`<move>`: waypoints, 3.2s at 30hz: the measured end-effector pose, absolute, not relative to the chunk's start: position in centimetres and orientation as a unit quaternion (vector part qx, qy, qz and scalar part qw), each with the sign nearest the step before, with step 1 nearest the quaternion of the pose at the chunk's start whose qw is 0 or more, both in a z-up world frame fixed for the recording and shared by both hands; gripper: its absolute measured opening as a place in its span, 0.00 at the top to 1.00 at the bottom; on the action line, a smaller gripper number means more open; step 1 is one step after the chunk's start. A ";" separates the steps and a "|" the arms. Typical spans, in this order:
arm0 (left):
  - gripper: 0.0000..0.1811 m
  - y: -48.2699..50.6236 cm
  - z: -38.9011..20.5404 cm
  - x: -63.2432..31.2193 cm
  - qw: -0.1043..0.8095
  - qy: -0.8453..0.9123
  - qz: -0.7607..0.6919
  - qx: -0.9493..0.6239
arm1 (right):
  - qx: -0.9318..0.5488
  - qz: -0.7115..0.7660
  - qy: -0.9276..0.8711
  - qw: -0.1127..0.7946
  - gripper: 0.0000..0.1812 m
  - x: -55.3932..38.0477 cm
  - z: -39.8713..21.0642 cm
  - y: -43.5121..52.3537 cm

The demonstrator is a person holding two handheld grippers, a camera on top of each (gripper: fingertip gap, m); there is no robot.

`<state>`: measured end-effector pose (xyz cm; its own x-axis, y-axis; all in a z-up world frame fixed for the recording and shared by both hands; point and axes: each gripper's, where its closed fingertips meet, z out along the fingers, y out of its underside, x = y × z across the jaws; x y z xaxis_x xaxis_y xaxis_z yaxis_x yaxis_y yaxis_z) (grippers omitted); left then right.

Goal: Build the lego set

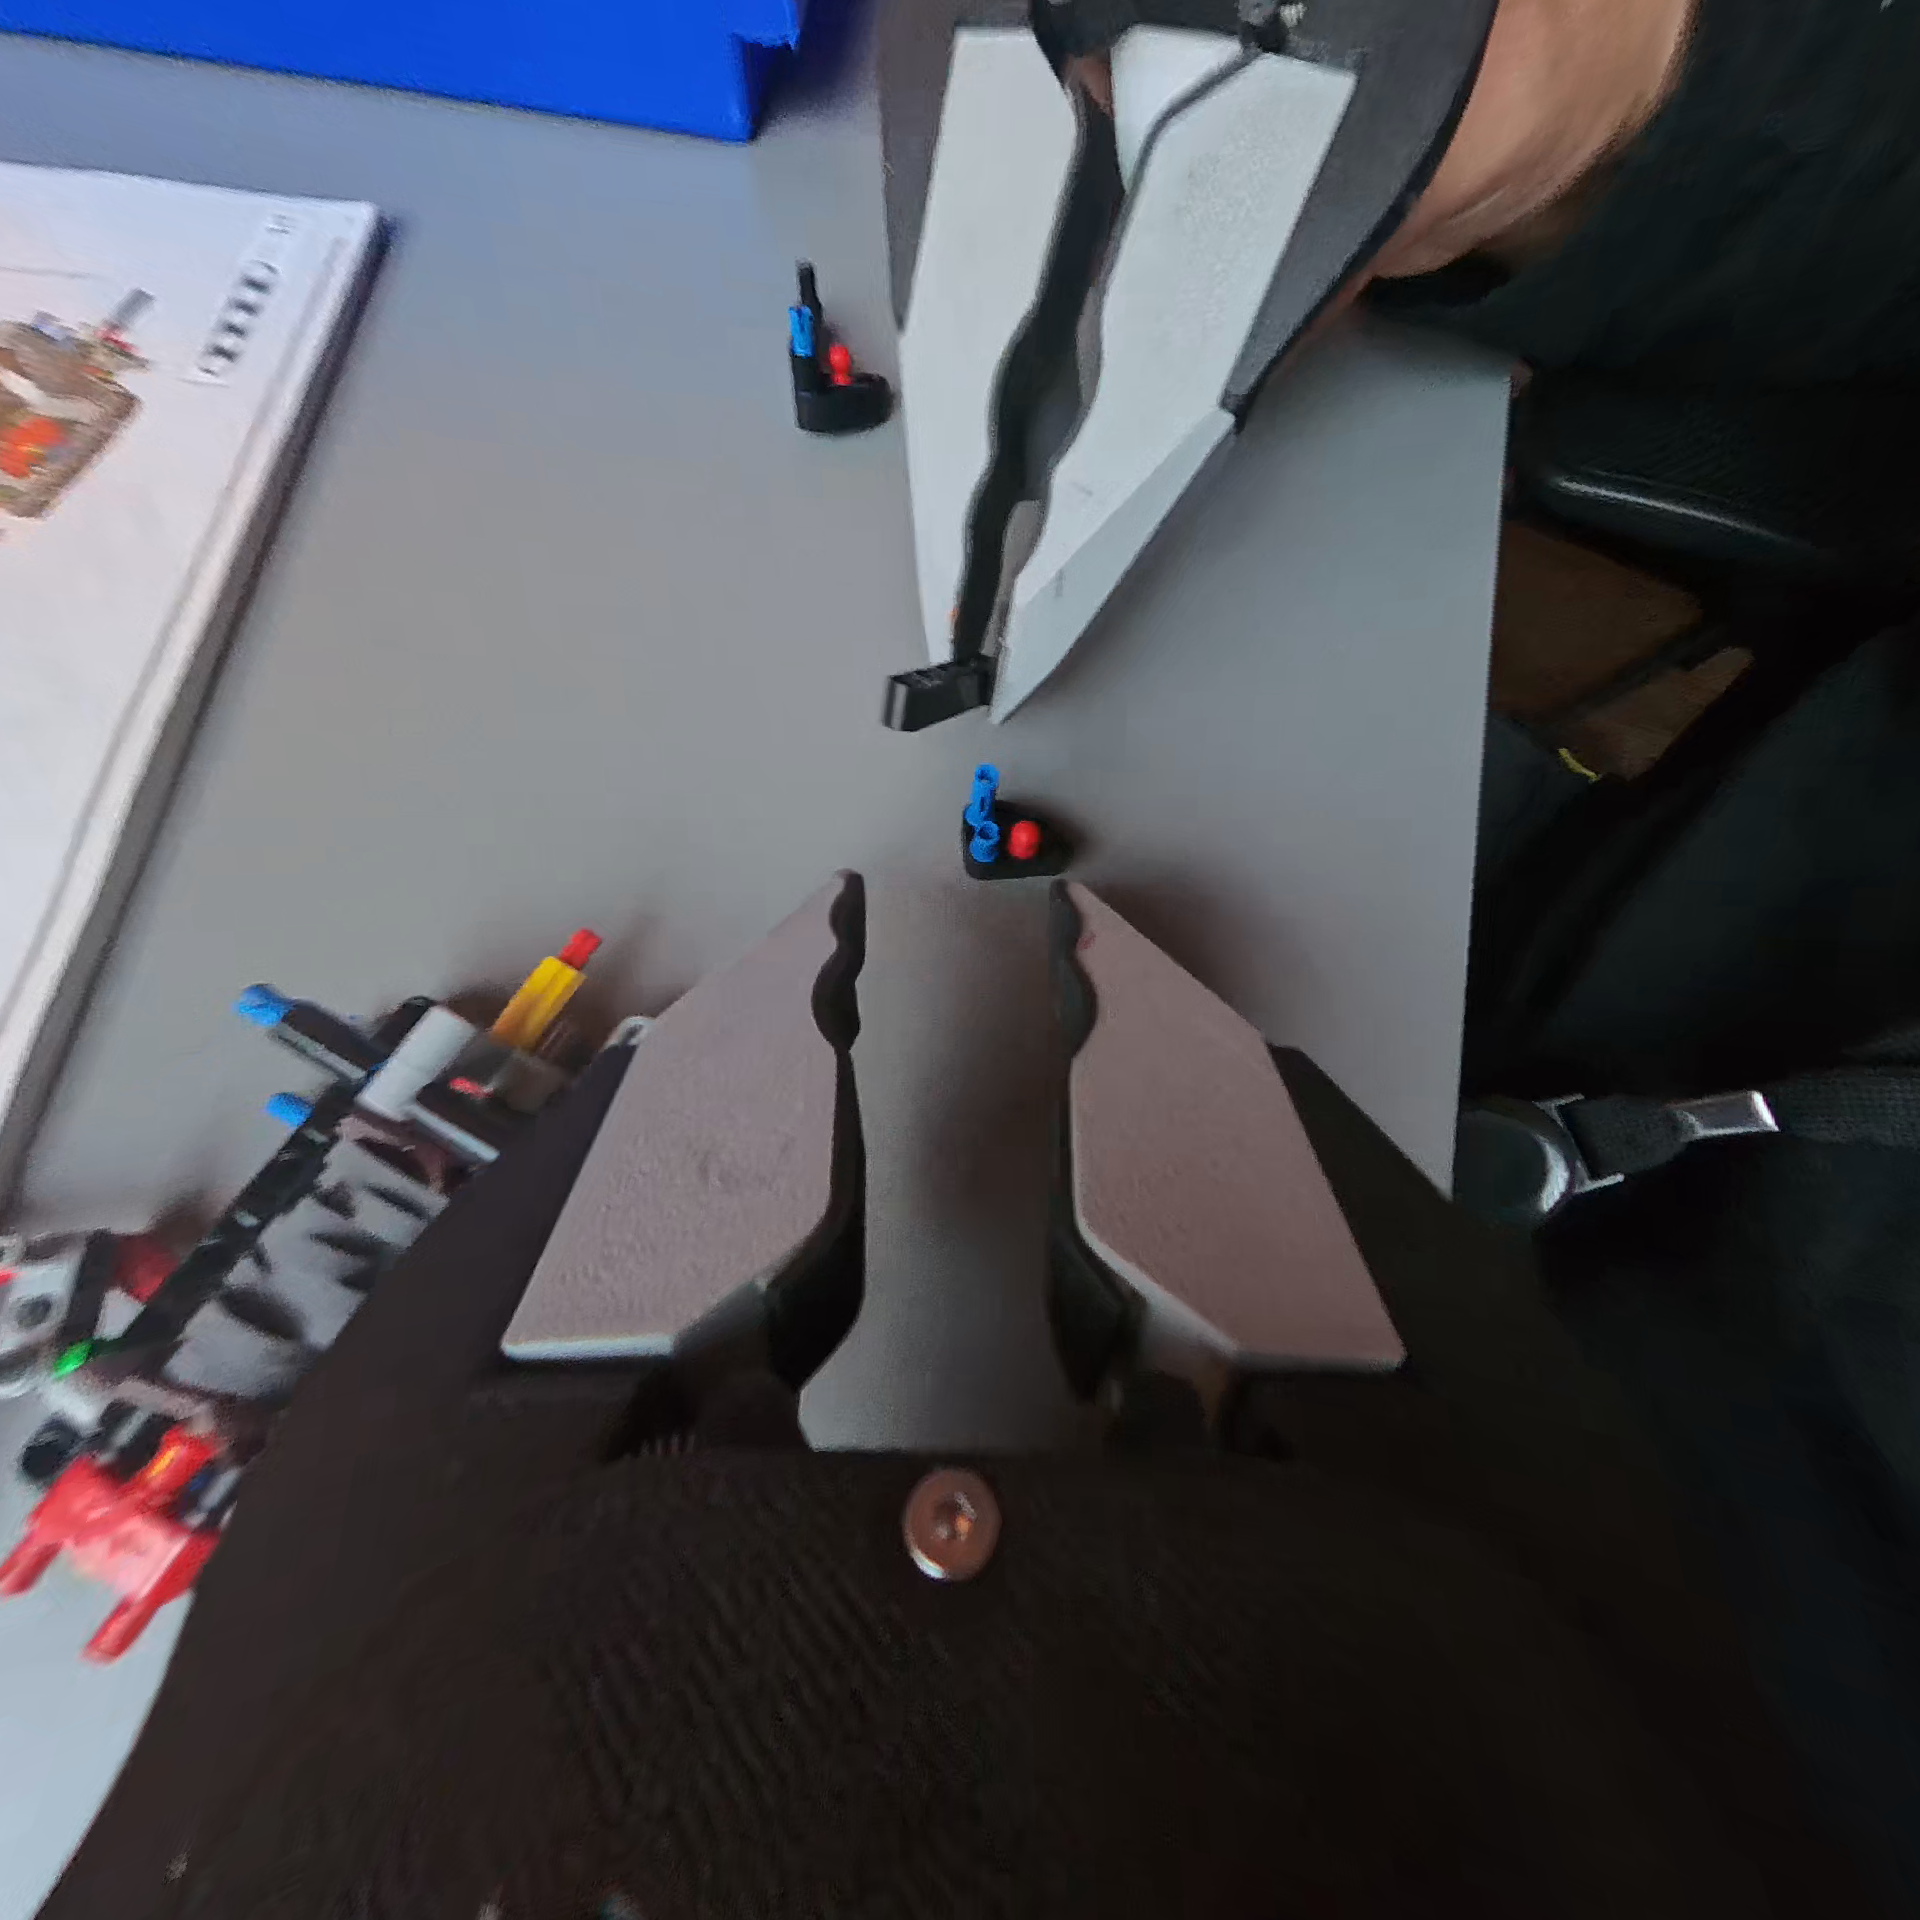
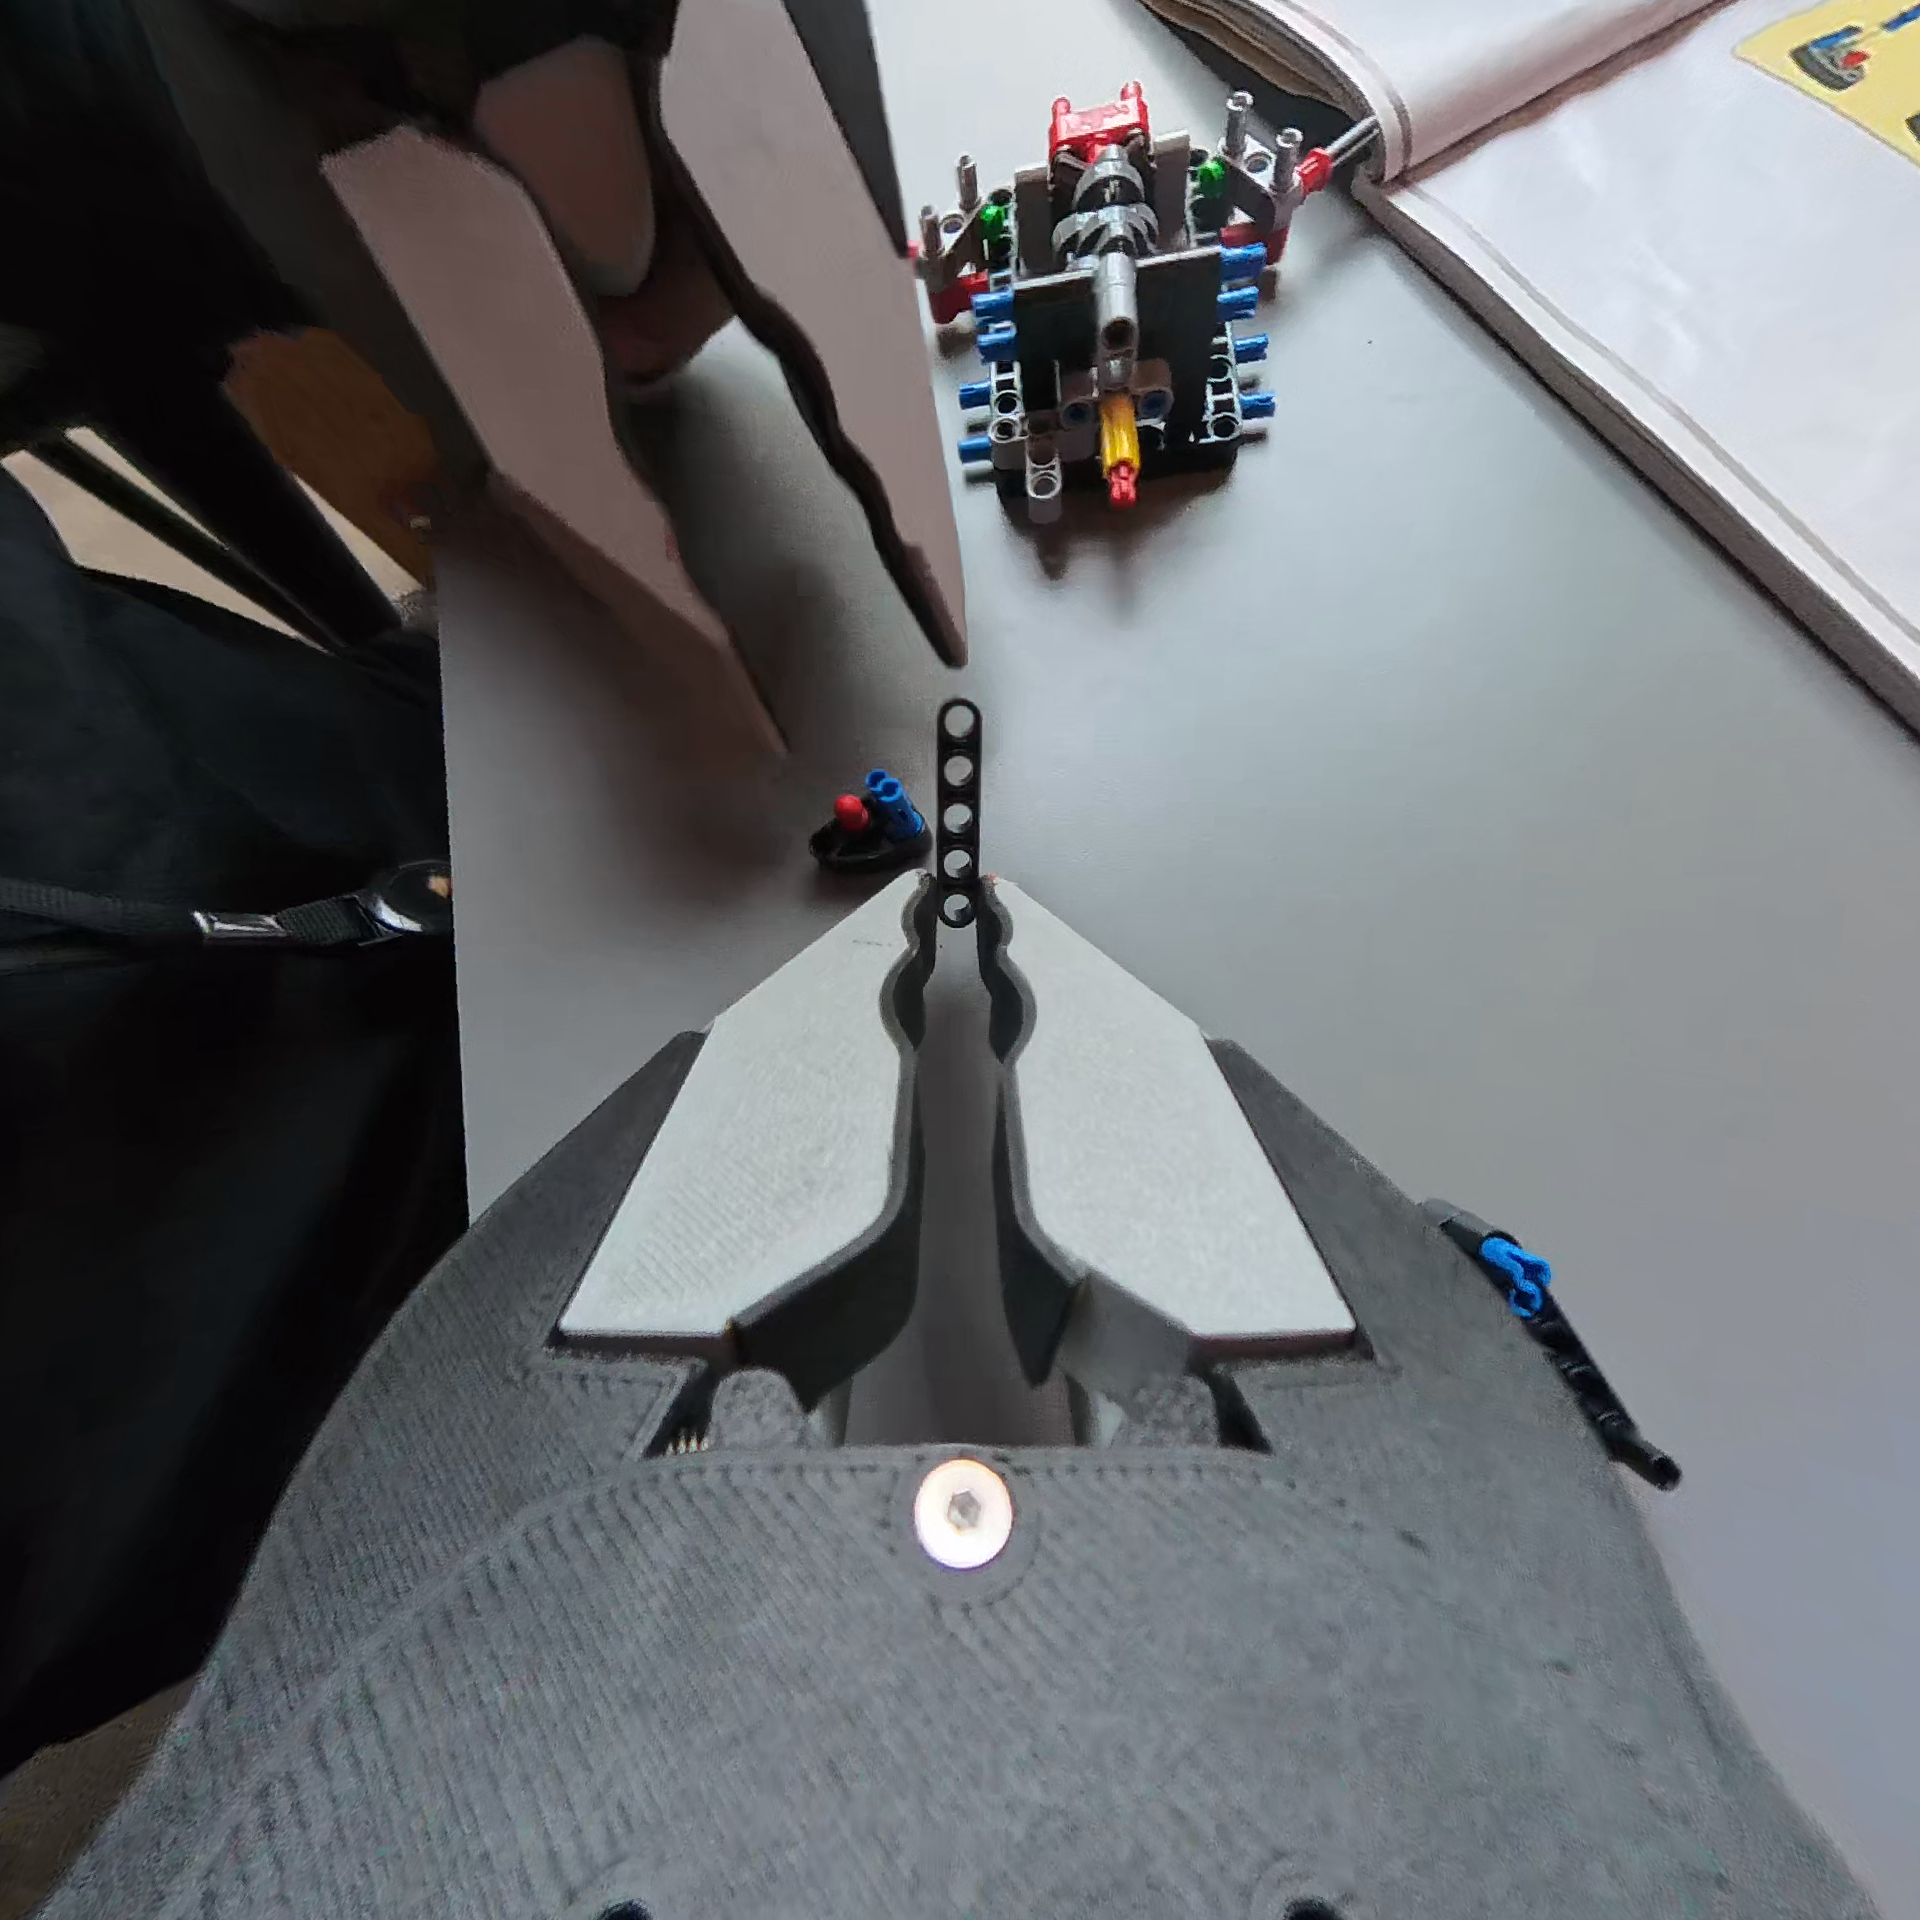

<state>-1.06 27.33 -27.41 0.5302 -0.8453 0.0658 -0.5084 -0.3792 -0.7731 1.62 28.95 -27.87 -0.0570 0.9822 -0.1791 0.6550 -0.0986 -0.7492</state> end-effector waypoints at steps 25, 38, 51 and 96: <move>0.98 27.5 -23.7 -0.1 0.420 0.459 -0.291 -0.727 | -0.553 0.308 -0.714 0.298 0.96 0.0 -25.1 27.8; 0.98 27.4 -24.1 0.5 0.426 0.449 -0.321 -0.717 | -0.527 0.366 -0.707 0.298 0.98 0.0 -24.9 27.3; 0.98 27.2 -26.3 0.3 0.382 0.488 -0.266 -0.739 | -0.515 0.347 -0.728 0.291 0.98 -0.1 -26.2 27.2; 0.98 27.2 -26.9 -0.1 0.384 0.470 -0.253 -0.754 | -0.526 0.331 -0.734 0.274 0.95 -0.2 -28.2 27.5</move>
